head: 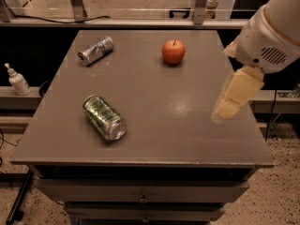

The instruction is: Move green can near apple

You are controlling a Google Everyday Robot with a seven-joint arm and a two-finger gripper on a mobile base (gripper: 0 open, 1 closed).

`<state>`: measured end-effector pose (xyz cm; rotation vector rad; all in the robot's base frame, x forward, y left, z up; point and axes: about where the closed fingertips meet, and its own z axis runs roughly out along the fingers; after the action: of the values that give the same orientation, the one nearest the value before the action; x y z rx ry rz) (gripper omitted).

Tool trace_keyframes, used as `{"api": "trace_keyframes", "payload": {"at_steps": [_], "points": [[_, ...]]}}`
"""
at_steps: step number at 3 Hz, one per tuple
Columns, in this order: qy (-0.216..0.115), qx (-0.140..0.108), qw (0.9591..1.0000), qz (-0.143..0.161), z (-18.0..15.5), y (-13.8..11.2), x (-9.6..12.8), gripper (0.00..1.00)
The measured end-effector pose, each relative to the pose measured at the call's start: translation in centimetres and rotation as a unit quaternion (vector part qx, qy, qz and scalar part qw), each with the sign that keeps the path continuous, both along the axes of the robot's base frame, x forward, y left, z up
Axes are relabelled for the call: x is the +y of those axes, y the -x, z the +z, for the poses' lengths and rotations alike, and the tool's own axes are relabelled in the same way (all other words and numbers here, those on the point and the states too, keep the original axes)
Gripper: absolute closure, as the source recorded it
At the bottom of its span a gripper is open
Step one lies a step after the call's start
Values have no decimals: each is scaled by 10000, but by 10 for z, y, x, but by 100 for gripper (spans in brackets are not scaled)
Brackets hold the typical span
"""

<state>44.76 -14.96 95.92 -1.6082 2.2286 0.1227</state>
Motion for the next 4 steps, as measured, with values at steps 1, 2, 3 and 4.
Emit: {"api": "trace_keyframes", "payload": {"at_steps": [1, 2, 3, 4], "points": [[-525, 145, 9985, -68, -12, -4, 47, 0], [-1157, 176, 9931, -23, -27, 2, 96, 0], [-1709, 45, 9852, 127, -40, 5, 141, 0], [-2155, -127, 9759, 312, -54, 5, 186, 0]]}}
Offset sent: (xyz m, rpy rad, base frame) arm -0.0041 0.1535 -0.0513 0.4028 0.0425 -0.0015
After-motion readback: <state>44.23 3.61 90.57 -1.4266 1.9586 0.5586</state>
